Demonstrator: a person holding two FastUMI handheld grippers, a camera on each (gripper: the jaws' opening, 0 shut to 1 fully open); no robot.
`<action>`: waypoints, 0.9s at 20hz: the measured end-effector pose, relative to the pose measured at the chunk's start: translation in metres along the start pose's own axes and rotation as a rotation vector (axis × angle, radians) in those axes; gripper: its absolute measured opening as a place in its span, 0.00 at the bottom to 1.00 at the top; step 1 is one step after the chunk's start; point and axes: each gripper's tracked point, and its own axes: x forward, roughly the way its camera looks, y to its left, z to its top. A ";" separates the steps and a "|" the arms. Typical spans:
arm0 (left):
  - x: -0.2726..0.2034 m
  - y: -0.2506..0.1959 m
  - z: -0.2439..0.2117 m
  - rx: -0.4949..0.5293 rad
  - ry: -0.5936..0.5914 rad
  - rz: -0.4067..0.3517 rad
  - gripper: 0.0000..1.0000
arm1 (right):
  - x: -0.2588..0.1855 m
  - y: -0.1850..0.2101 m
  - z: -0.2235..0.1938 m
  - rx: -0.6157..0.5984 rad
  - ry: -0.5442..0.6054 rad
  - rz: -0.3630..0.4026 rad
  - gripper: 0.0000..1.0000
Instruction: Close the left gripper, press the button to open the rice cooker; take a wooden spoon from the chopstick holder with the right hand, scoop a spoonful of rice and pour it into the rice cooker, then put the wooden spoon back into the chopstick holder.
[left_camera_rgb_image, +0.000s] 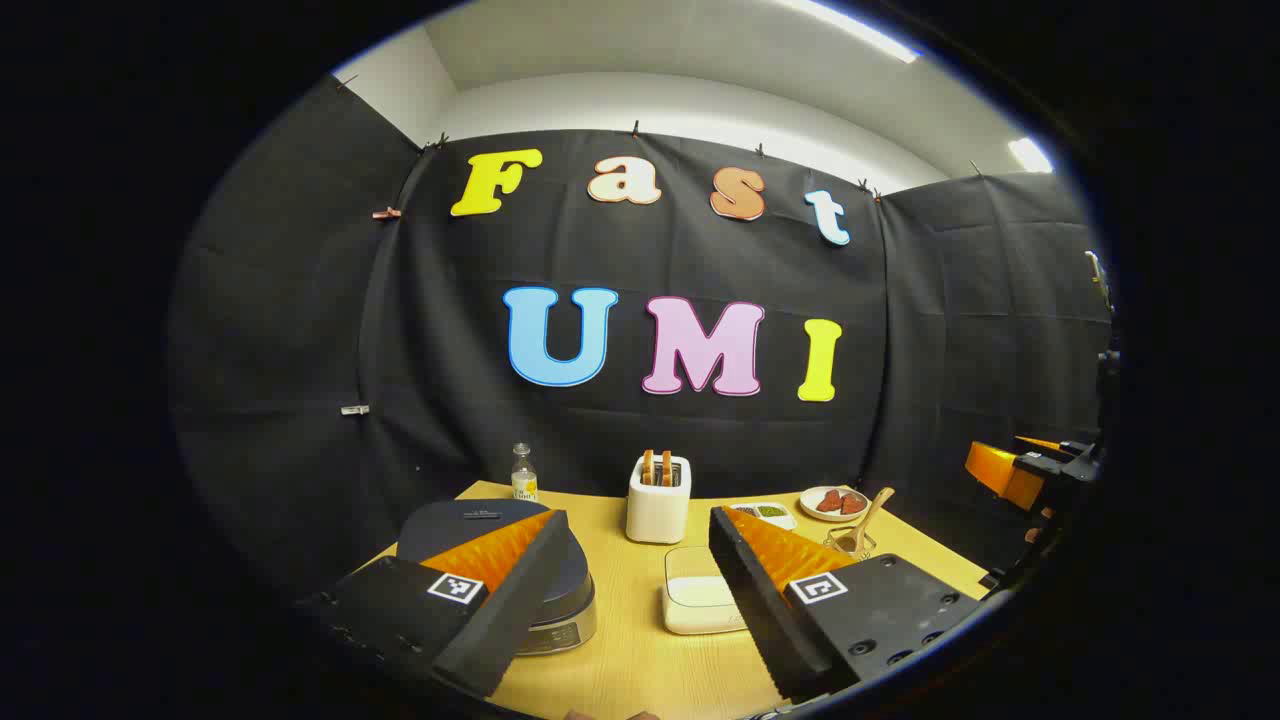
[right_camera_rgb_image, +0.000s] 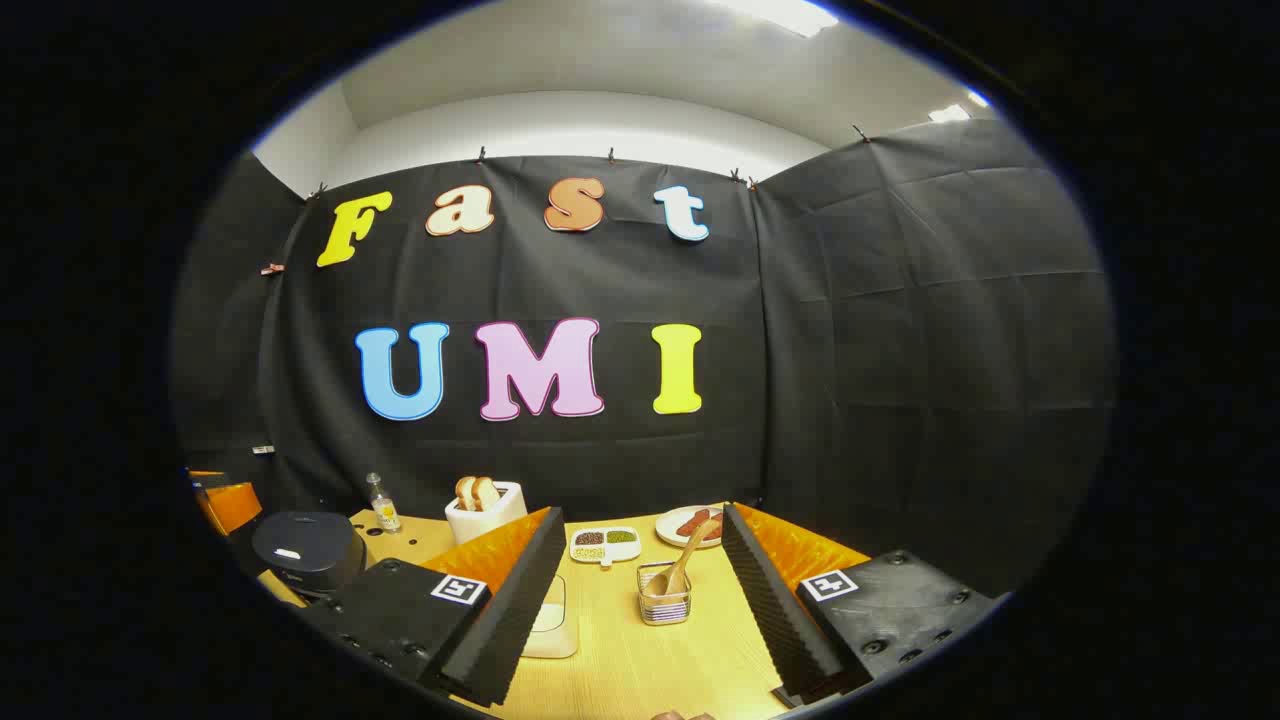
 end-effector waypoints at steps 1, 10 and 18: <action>0.000 0.000 0.000 -0.001 0.002 0.000 0.95 | 0.000 0.000 0.000 0.004 0.001 0.002 0.98; -0.008 0.013 -0.003 0.011 0.013 0.019 0.95 | 0.008 0.016 0.001 0.028 0.014 0.025 0.96; 0.001 0.017 -0.002 0.000 0.022 0.005 0.95 | 0.005 0.025 0.001 0.001 0.016 0.045 0.96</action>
